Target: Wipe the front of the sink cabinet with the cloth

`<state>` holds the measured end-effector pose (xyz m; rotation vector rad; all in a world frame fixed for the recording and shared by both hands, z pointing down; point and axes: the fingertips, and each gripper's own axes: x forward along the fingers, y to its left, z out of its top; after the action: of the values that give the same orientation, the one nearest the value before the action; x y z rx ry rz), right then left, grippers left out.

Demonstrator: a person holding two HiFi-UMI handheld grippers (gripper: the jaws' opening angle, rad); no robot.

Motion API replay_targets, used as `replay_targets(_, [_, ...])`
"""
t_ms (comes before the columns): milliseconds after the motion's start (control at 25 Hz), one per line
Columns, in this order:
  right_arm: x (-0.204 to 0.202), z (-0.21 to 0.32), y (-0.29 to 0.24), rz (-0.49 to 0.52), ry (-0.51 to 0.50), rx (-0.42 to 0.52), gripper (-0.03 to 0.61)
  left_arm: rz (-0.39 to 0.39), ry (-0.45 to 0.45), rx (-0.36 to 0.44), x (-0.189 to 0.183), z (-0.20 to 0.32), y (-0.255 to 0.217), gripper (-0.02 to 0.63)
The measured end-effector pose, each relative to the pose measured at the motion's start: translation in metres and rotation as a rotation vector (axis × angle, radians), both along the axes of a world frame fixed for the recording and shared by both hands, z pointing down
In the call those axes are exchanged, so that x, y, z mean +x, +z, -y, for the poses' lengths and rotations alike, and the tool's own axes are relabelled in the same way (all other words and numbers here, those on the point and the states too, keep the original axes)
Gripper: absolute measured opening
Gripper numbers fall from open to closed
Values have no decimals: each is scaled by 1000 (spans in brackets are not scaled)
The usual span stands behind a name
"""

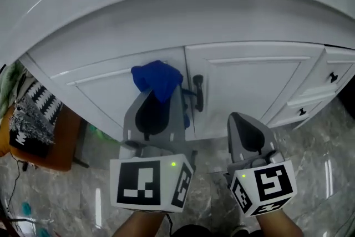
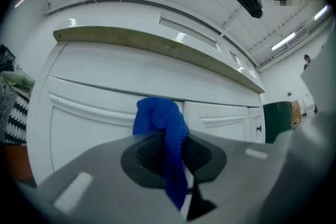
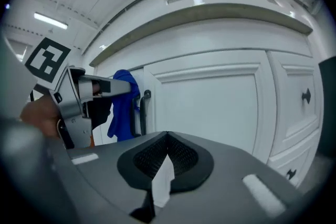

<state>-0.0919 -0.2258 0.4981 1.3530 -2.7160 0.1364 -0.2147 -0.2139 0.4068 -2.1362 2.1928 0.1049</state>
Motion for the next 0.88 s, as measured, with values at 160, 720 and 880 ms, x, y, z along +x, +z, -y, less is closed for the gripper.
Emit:
replay_targets(160, [31,16,-27,41,87,94,0,39,-16,33,29,3,-4,66])
replay_targets(720, [136,25,-15,210,315,79,0,-29,203,26,131,39,0,68])
replay_targets(880, [171,18,-17,240,367,90,0,-37,318,10,184,60,7,67])
